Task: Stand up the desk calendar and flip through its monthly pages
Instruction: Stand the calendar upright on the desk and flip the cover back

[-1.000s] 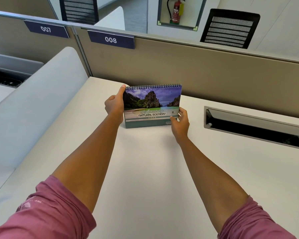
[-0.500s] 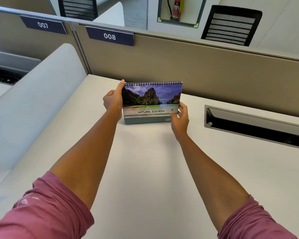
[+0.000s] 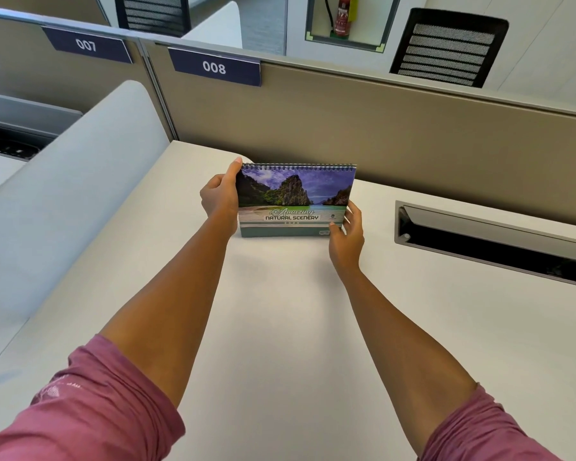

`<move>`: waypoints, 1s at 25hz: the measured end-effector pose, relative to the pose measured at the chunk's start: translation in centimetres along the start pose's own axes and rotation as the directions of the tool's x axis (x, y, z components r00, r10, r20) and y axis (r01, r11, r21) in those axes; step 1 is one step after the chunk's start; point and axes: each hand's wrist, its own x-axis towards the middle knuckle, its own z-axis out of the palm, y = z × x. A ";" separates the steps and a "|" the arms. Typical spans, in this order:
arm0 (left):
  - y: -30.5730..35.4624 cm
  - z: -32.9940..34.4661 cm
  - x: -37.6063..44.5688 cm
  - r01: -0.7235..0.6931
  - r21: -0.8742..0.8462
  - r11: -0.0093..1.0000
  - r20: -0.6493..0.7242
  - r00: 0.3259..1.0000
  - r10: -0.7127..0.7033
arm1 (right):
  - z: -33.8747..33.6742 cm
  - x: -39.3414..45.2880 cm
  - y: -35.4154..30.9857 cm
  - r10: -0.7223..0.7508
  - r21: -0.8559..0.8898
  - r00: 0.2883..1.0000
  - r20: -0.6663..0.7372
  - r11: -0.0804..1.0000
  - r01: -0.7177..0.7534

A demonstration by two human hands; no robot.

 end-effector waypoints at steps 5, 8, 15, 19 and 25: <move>0.5 -0.4 -0.1 0.023 -0.012 1.000 0.058 0.998 -0.022 | 1.1 -0.8 0.6 0.138 -0.123 0.989 -0.055 0.982 -0.144; 0.6 -0.7 -0.3 0.024 -0.008 1.000 0.072 0.997 -0.024 | 1.9 -1.7 1.0 0.153 -0.165 0.986 -0.068 0.973 -0.162; 0.1 -0.9 -1.2 0.024 -0.055 0.998 0.062 0.998 -0.020 | 2.3 -2.8 0.2 0.186 -0.217 0.977 -0.105 0.954 -0.205; 0.0 -0.8 -1.7 0.032 -0.072 0.997 0.053 0.998 -0.028 | 1.8 -3.4 -0.2 0.168 -0.221 0.973 -0.157 0.954 -0.200; -0.1 -0.7 -2.1 0.034 -0.081 0.996 0.028 0.999 -0.032 | 1.5 -4.0 -1.2 0.151 -0.200 0.963 -0.224 0.960 -0.197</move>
